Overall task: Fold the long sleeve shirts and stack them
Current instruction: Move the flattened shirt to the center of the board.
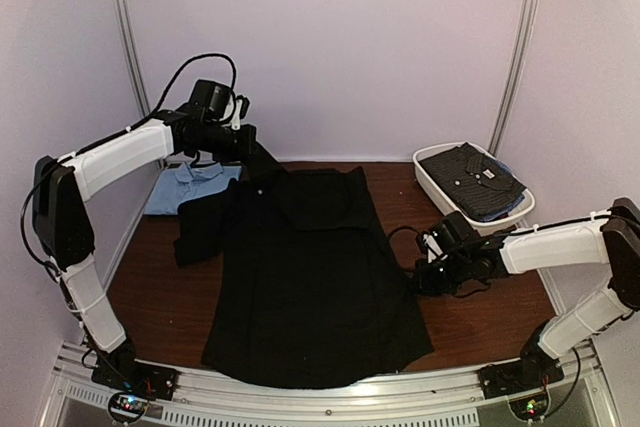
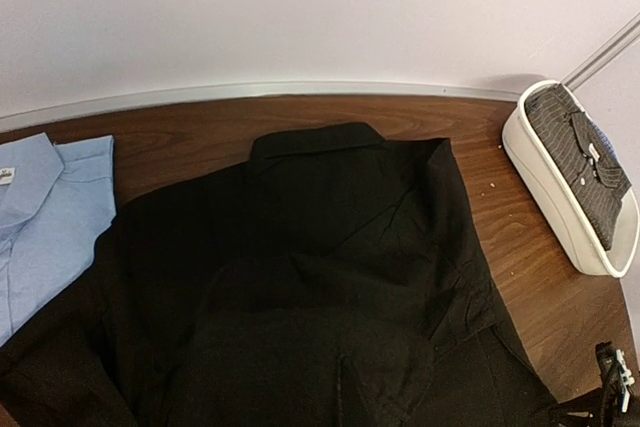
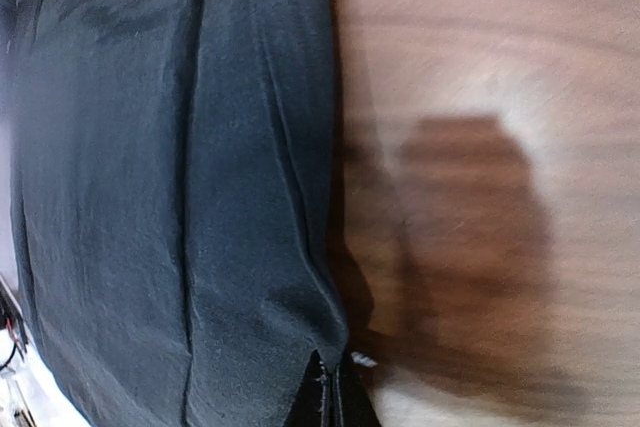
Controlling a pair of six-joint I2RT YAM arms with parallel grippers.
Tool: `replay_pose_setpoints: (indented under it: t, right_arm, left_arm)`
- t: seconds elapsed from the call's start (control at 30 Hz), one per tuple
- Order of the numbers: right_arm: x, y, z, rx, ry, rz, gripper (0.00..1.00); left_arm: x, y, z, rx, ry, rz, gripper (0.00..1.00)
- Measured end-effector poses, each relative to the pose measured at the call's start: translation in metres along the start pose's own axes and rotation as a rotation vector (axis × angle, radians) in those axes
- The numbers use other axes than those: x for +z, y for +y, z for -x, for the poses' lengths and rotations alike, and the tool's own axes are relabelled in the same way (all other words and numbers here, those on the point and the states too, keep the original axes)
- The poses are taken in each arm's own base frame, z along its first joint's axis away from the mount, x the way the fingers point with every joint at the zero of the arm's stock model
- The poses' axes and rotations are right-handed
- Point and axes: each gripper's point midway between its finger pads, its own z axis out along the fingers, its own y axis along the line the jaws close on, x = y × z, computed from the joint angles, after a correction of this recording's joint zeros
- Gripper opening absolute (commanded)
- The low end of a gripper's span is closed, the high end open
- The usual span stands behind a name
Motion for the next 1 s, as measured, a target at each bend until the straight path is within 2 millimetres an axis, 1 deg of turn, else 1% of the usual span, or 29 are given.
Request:
replay_pose_setpoints:
  t: [0.1, 0.17, 0.27, 0.37, 0.47, 0.57, 0.6, 0.83, 1.0]
  right_arm:
    - [-0.004, -0.011, 0.015, 0.017, -0.032, -0.023, 0.01]
    - [-0.006, -0.016, 0.019, 0.022, -0.042, -0.036, 0.13]
    - [-0.007, -0.019, 0.017, 0.013, -0.034, -0.045, 0.24]
    - [-0.011, -0.019, 0.014, 0.013, -0.026, -0.045, 0.29]
    - [-0.022, -0.019, 0.010, 0.018, -0.034, -0.037, 0.31]
    - [-0.032, -0.021, 0.000, 0.020, -0.031, -0.033, 0.31]
    - [-0.035, -0.023, -0.006, 0.021, -0.021, -0.037, 0.31]
    - [-0.044, -0.030, -0.049, 0.032, 0.064, -0.057, 0.31]
    - [-0.049, -0.031, -0.073, 0.042, 0.113, -0.064, 0.30]
  left_arm:
    - [0.014, -0.001, 0.001, -0.007, 0.006, -0.007, 0.00]
    - [0.021, 0.000, 0.002, -0.010, 0.009, -0.007, 0.00]
    - [0.030, -0.001, 0.004, -0.015, 0.006, -0.012, 0.00]
    - [0.030, -0.004, 0.006, -0.018, 0.004, -0.023, 0.00]
    - [0.029, -0.006, 0.009, -0.018, 0.000, -0.032, 0.00]
    - [0.028, -0.007, 0.010, -0.017, -0.003, -0.037, 0.00]
    - [0.028, -0.008, 0.010, -0.017, -0.002, -0.039, 0.00]
    - [0.028, -0.012, 0.009, -0.025, 0.007, -0.062, 0.00]
    - [0.027, -0.014, 0.010, -0.027, 0.007, -0.075, 0.00]
